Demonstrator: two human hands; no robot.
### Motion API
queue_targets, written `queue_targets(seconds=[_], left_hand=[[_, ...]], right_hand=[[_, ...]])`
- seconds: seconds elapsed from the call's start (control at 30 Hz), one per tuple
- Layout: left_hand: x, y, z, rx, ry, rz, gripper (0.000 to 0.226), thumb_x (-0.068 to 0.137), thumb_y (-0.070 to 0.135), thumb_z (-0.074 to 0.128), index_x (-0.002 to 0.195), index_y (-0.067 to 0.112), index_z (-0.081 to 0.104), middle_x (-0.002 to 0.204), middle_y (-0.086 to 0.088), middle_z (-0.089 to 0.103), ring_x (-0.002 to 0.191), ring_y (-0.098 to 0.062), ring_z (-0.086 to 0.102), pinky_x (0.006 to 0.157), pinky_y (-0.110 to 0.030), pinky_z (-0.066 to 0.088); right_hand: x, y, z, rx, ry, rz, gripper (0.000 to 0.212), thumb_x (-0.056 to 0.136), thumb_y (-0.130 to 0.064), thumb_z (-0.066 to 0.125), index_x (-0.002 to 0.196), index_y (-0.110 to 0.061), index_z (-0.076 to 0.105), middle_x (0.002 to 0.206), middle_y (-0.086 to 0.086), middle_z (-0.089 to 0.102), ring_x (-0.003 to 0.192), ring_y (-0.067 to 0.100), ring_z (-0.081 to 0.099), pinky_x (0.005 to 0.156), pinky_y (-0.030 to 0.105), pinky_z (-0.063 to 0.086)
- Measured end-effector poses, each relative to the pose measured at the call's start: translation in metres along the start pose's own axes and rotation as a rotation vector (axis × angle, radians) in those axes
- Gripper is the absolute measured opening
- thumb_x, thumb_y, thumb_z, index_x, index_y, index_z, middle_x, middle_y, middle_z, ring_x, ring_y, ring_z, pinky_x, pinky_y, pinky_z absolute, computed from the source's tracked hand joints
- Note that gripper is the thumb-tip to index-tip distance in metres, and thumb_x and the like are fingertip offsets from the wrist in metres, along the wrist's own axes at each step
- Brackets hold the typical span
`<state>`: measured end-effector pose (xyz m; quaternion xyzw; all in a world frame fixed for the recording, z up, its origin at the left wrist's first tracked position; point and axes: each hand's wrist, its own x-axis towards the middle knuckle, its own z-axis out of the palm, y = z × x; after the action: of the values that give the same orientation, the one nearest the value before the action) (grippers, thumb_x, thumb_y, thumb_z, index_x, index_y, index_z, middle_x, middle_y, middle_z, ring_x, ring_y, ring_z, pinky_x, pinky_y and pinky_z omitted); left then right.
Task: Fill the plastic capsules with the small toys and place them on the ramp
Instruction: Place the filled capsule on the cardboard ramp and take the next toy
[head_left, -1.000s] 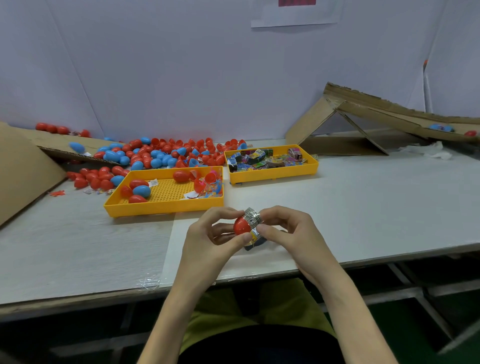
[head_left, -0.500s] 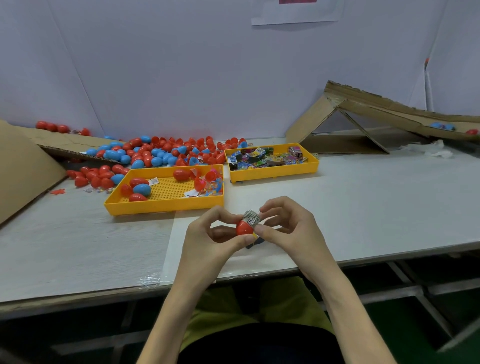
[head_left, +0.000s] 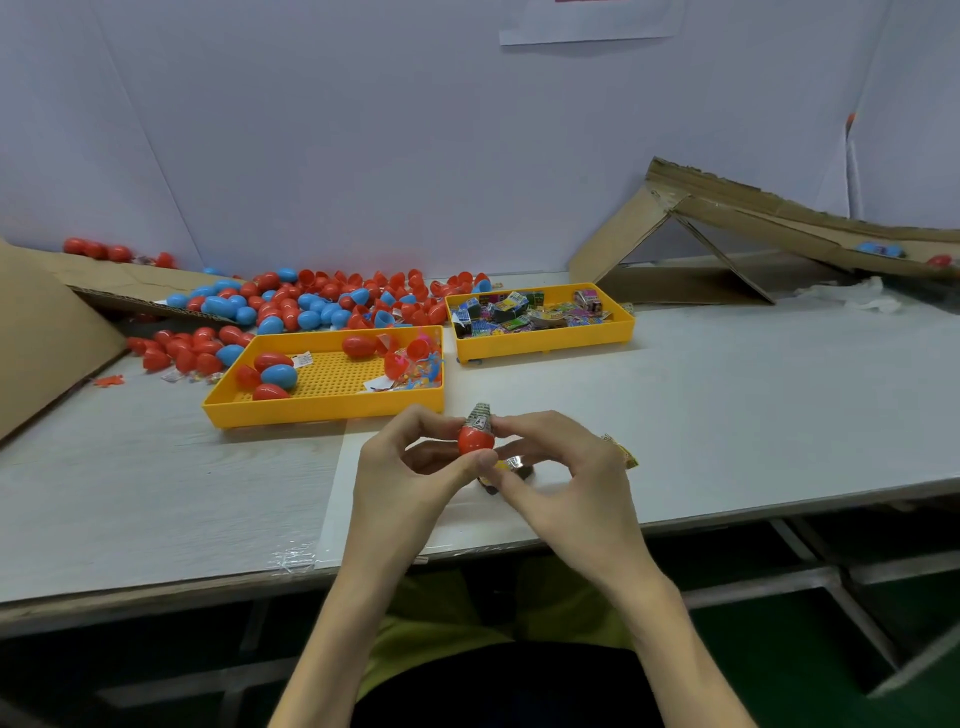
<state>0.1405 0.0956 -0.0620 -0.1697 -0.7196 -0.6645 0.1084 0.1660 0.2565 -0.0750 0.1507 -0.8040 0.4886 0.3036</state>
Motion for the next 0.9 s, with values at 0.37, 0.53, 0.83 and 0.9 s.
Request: queue_targets(seconds=[0.37, 0.53, 0.83, 0.9], left_hand=[[0.001, -0.002, 0.0, -0.097, -0.08, -0.015, 0.027, 0.073, 0.028, 0.082, 0.093, 0.015, 0.071, 0.093, 0.0, 0.078, 0.09, -0.016, 0.075, 0.078, -0.02, 0.057], [0.001, -0.002, 0.0, -0.136, -0.082, -0.029, 0.019, 0.073, 0.025, 0.082, 0.092, 0.025, 0.078, 0.094, 0.0, 0.079, 0.091, -0.018, 0.075, 0.081, -0.025, 0.059], [0.004, -0.003, -0.003, -0.231, -0.135, -0.111, 0.029, 0.076, 0.031, 0.081, 0.103, 0.025, 0.073, 0.101, -0.007, 0.078, 0.097, -0.026, 0.075, 0.087, -0.037, 0.06], [0.005, -0.005, -0.004, -0.232, -0.161, -0.138, 0.04, 0.079, 0.03, 0.079, 0.116, 0.021, 0.069, 0.103, -0.008, 0.077, 0.1, -0.027, 0.074, 0.092, -0.042, 0.058]], right_hand=[[-0.01, 0.006, 0.015, -0.182, 0.213, -0.124, 0.037, 0.082, -0.013, 0.08, 0.118, -0.011, 0.072, 0.108, -0.001, 0.066, 0.103, 0.0, 0.059, 0.089, 0.005, 0.043], [-0.013, 0.009, 0.016, -0.146, 0.228, -0.15, 0.036, 0.082, -0.007, 0.077, 0.118, -0.009, 0.072, 0.109, -0.001, 0.065, 0.105, 0.0, 0.059, 0.089, 0.007, 0.047], [-0.012, 0.002, 0.018, -0.15, 0.286, -0.102, 0.045, 0.081, -0.021, 0.076, 0.124, -0.012, 0.068, 0.113, -0.002, 0.069, 0.107, -0.003, 0.059, 0.093, 0.006, 0.045], [-0.013, 0.001, 0.018, -0.151, 0.306, -0.098, 0.041, 0.081, -0.022, 0.076, 0.12, -0.012, 0.07, 0.113, -0.001, 0.072, 0.109, 0.001, 0.062, 0.095, 0.008, 0.045]])
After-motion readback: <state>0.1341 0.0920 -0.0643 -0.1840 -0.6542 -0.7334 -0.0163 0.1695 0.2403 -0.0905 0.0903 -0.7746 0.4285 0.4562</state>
